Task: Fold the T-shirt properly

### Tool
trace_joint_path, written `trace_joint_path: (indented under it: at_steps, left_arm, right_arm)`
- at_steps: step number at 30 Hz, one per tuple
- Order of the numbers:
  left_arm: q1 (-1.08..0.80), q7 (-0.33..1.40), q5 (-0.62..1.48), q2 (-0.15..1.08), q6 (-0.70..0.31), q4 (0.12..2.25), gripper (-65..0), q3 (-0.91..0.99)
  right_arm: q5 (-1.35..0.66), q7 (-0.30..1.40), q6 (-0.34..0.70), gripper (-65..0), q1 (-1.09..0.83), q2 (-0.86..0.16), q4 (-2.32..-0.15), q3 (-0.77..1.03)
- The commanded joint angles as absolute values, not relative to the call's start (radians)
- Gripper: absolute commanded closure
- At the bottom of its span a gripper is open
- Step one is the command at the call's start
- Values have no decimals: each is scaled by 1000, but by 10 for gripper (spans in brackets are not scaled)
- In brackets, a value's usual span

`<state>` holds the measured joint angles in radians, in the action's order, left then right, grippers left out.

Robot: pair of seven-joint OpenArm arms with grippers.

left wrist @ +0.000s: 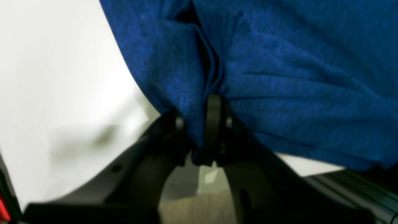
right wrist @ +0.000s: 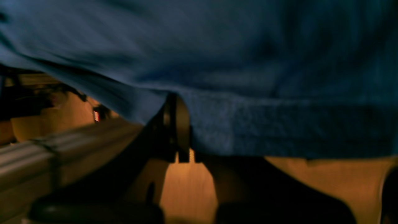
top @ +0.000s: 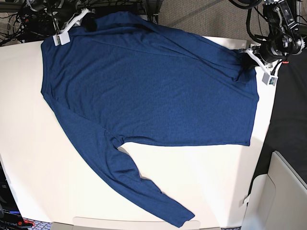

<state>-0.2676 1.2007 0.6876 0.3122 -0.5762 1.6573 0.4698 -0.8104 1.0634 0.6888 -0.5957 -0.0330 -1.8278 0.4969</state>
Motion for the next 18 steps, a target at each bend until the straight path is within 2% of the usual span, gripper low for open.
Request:
trace_joint_path:
  at_steps: [1,9,18]
  left_arm:
    - [-263,1193,693,328,-578,1669,-62,473]
    - [-263,1193,693,328,-578,1669,-62,473]
    - [-260,1191,693,328,-578,1669,-62,473]
  right_arm:
    - [-848,1055,698,-7,-604,-48,-1867,504]
    - [-1044,1056,698,-7,-552,-59,-1968,550]
    - [-1013,1052,698,-7,-395,-53,-1931,690]
